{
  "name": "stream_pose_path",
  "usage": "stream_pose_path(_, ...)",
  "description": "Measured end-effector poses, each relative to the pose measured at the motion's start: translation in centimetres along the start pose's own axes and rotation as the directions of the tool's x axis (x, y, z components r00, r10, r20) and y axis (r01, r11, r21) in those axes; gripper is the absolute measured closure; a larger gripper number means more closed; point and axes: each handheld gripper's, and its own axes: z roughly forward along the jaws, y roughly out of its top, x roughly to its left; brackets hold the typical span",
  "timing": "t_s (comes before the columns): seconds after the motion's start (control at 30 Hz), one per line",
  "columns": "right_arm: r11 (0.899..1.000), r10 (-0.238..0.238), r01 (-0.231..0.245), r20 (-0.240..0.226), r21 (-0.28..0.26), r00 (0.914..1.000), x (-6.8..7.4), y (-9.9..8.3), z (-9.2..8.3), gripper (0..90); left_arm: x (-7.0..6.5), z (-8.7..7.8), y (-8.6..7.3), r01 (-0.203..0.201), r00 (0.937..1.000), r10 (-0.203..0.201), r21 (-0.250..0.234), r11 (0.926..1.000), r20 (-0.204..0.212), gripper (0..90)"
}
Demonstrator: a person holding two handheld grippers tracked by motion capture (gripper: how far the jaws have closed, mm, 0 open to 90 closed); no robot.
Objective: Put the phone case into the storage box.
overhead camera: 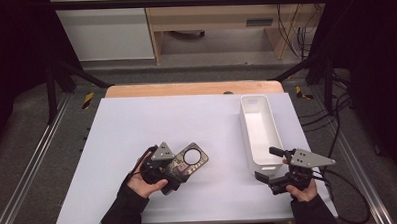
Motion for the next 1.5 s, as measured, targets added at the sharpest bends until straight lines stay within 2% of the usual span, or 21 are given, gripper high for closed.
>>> stream_pose_path(0.87,0.998,-0.052,0.054,-0.074,0.029,0.9959,1.4,1.4,2.2,0.5,-0.6,-0.8,0.8,-0.048,0.9979,0.048,-0.009,0.9988,0.042,11.7)
stream_pose_path(1.33,0.996,-0.073,0.078,-0.108,0.045,0.9915,2.1,2.0,3.4,0.7,-0.8,-1.4,1.7,-0.093,0.9934,0.093,-0.005,0.9957,0.067,11.7)
stream_pose_path(1.5,0.995,-0.079,0.086,-0.127,0.056,0.9887,2.3,2.1,3.9,1.1,-0.8,-1.2,1.9,-0.11,0.991,0.109,0.009,0.9939,0.078,11.7)
